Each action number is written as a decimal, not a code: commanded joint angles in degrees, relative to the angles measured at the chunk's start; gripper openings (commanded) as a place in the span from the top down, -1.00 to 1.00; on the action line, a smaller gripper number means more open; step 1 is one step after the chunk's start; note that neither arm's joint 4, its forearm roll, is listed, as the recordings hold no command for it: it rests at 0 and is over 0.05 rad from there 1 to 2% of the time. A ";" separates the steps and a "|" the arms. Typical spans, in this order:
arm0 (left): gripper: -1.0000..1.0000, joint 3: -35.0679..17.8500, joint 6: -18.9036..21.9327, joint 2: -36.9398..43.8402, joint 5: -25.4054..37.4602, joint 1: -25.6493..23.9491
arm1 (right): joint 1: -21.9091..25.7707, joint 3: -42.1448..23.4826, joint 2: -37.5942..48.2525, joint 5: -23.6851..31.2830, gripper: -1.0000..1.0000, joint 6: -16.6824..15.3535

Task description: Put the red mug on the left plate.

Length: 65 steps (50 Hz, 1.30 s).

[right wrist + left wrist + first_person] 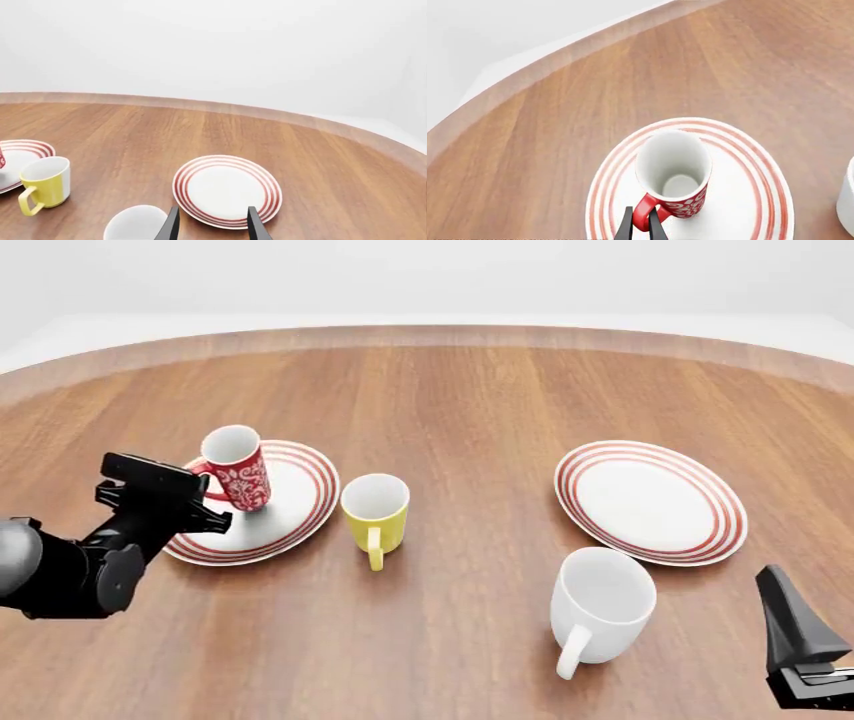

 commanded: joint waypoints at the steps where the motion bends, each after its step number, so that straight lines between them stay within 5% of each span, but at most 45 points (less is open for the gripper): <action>1: 1.00 -0.27 -0.11 1.14 -0.58 0.19 | 0.02 0.01 0.00 -0.06 -1.00 -0.10; 23: 1.00 -1.31 -0.28 2.19 0.43 0.65 | -0.15 0.02 0.01 0.04 -1.00 -0.17; 24: -1.00 -1.51 -0.34 2.22 0.75 0.57 | -0.20 0.02 0.01 0.05 -1.00 -0.17; 65: -1.00 -1.07 -0.65 2.00 1.19 0.30 | -0.40 0.00 0.01 0.04 -1.00 -0.26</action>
